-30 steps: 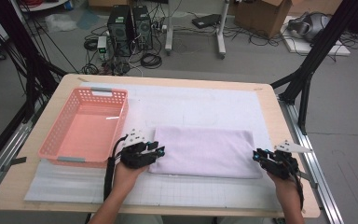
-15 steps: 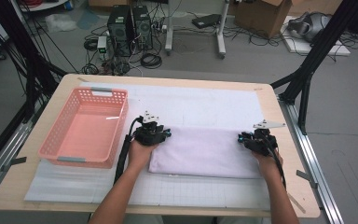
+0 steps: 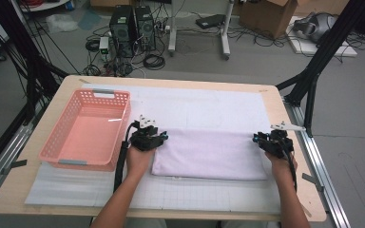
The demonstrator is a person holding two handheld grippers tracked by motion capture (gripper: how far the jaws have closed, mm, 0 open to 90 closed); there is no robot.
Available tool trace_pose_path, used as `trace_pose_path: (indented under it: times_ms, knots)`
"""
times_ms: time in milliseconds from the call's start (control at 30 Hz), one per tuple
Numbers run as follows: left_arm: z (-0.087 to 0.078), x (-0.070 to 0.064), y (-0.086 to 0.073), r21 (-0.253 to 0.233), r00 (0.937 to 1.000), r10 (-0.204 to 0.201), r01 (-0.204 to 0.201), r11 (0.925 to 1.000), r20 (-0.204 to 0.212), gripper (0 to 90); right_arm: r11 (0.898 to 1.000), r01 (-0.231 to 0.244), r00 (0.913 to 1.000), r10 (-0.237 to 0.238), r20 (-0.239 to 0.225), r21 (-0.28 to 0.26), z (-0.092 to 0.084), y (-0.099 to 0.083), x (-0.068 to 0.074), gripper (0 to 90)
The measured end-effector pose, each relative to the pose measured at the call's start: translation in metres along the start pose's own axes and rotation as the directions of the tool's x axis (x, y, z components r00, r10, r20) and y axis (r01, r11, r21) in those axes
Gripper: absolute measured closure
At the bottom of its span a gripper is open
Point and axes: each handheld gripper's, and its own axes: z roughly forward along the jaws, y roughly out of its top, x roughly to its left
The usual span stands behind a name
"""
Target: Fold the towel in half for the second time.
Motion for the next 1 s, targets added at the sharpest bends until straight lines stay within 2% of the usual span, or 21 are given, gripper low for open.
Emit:
trace_pose_path:
  times_ms: [33,100,167,233,267,333,367,433,467,533,600,633,700,733,867,967,1000]
  knots:
    - [-0.003,0.002,0.000,0.007,0.9996,-0.012,0.011,0.9999,0.025,55.3,1.000,0.012,0.9999,-0.012,-0.007,0.001,-0.004,-0.002,0.000,69.8]
    - [-0.009,0.001,0.000,0.000,0.9979,-0.019,0.019,0.9998,0.063,49.6,1.000,0.010,0.9983,-0.010,-0.058,-0.002,-0.013,-0.007,0.002,66.6]
    - [-0.017,-0.002,-0.002,-0.035,0.9964,-0.013,0.016,0.9993,0.084,49.7,0.999,0.032,0.9939,-0.031,-0.106,0.005,-0.021,-0.015,0.007,63.6]
    - [-0.022,-0.003,-0.006,-0.038,0.9950,-0.005,0.009,0.9992,0.100,49.7,0.999,0.050,0.9865,-0.046,-0.157,0.020,-0.027,-0.026,0.012,59.9]
    - [-0.024,-0.004,-0.007,-0.024,0.9946,0.000,0.003,0.9997,0.104,49.7,0.997,0.064,0.9837,-0.057,-0.171,0.038,-0.028,-0.032,0.014,57.3]
    - [-0.029,-0.004,-0.010,-0.039,0.9940,0.008,-0.004,0.9992,0.109,48.6,0.991,0.109,0.9840,-0.097,-0.149,0.073,-0.032,-0.044,0.021,57.6]
    - [-0.031,-0.005,-0.011,-0.043,0.9938,0.016,-0.011,0.9990,0.110,48.5,0.989,0.137,0.9830,-0.129,-0.131,0.060,-0.036,-0.048,0.024,59.1]
    - [-0.038,-0.007,-0.014,-0.064,0.9921,0.017,-0.009,0.9979,0.124,47.7,0.983,0.167,0.9852,-0.163,-0.052,0.072,-0.044,-0.051,0.026,59.9]
    - [-0.040,-0.008,-0.016,-0.063,0.9906,0.016,-0.008,0.9980,0.136,46.2,0.985,0.155,0.9875,-0.153,-0.038,0.071,-0.047,-0.052,0.026,58.3]
    - [-0.045,-0.012,-0.022,-0.054,0.9882,0.005,0.003,0.9985,0.153,39.6,0.993,0.110,0.9933,-0.109,-0.038,0.036,-0.055,-0.052,0.025,53.3]
    - [-0.051,-0.016,-0.028,-0.065,0.9855,0.025,-0.015,0.9978,0.168,32.6,0.998,0.065,0.9965,-0.066,-0.051,-0.026,-0.066,-0.053,0.027,48.7]
    - [-0.054,-0.017,-0.030,-0.080,0.9846,0.025,-0.011,0.9967,0.173,29.1,0.997,0.052,0.9971,-0.055,-0.054,-0.049,-0.070,-0.054,0.028,46.0]
    - [-0.061,-0.021,-0.034,-0.105,0.9830,0.037,-0.019,0.9943,0.180,21.0,0.996,0.055,0.9975,-0.057,-0.041,-0.065,-0.077,-0.056,0.032,39.3]
    - [-0.063,-0.021,-0.035,-0.117,0.9798,0.044,-0.021,0.9929,0.195,19.6,0.996,0.056,0.9974,-0.059,-0.041,-0.075,-0.080,-0.057,0.034,36.6]
    - [-0.069,-0.028,-0.034,-0.142,0.9723,0.076,-0.045,0.9888,0.221,19.4,0.993,0.054,0.9975,-0.059,-0.039,-0.106,-0.086,-0.060,0.034,26.3]
    - [-0.073,-0.031,-0.037,-0.155,0.9737,0.103,-0.072,0.9854,0.203,19.4,0.992,0.039,0.9985,-0.043,-0.032,-0.124,-0.087,-0.060,0.034,20.3]
    - [-0.073,-0.032,-0.038,-0.152,0.9743,0.111,-0.081,0.9850,0.197,19.5,0.990,0.050,0.9981,-0.054,-0.030,-0.130,-0.086,-0.060,0.034,19.7]
